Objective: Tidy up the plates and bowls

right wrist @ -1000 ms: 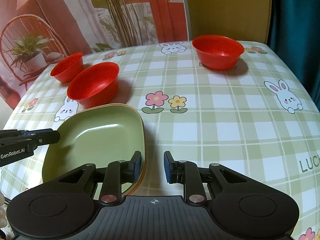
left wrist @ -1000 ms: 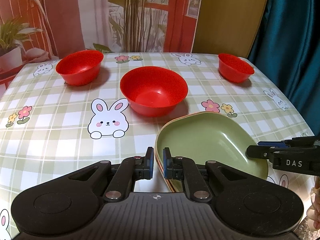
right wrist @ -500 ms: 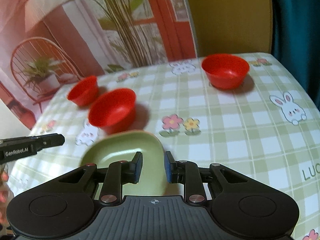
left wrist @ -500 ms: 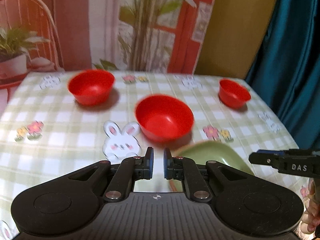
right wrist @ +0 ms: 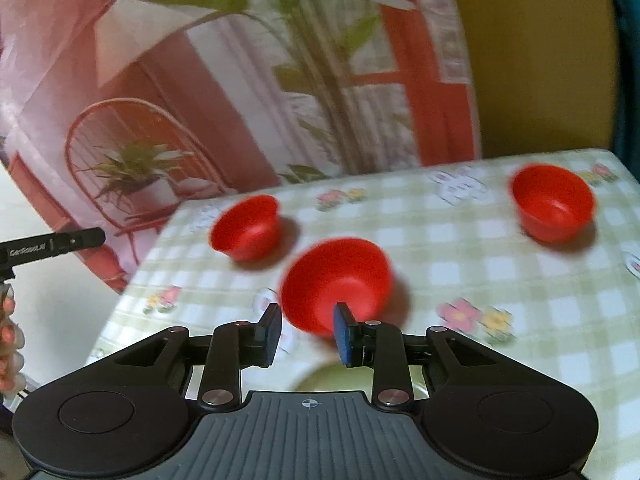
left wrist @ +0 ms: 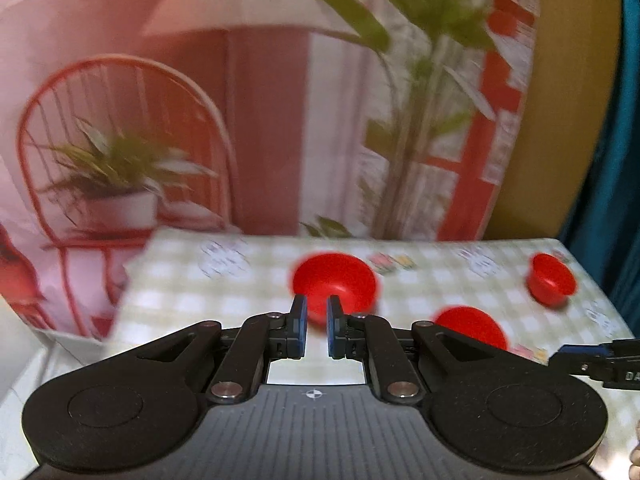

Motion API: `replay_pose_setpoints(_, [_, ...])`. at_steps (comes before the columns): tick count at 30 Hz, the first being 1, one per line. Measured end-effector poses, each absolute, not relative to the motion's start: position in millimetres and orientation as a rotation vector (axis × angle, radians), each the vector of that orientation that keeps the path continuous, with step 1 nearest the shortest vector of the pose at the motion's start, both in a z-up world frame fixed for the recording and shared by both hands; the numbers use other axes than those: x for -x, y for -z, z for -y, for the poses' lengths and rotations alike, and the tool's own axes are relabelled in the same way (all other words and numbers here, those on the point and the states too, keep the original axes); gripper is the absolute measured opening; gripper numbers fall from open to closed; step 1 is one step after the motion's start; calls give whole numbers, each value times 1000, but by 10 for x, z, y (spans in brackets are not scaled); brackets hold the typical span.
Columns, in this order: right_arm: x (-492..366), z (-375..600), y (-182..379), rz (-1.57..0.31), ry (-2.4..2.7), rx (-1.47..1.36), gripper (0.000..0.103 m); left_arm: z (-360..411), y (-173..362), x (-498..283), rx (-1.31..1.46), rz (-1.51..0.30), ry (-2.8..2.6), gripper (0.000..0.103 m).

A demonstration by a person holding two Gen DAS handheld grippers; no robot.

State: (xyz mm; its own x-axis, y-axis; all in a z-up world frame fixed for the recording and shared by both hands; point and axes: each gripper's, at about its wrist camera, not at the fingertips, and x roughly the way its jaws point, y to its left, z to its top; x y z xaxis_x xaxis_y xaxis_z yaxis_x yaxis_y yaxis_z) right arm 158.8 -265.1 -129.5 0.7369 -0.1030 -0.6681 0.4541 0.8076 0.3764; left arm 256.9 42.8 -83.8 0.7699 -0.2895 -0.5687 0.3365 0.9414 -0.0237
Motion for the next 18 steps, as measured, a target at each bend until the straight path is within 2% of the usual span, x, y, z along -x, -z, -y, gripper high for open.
replay_pose_setpoints(8, [-2529,2642,1306,-663,258,-485,29,-712,898,-2994,-76,-595,323,11])
replay_pose_setpoints(18, [-3474,2901,1755,-765,304,-522,30,-551,1583,-3700,-20,-689,426,12])
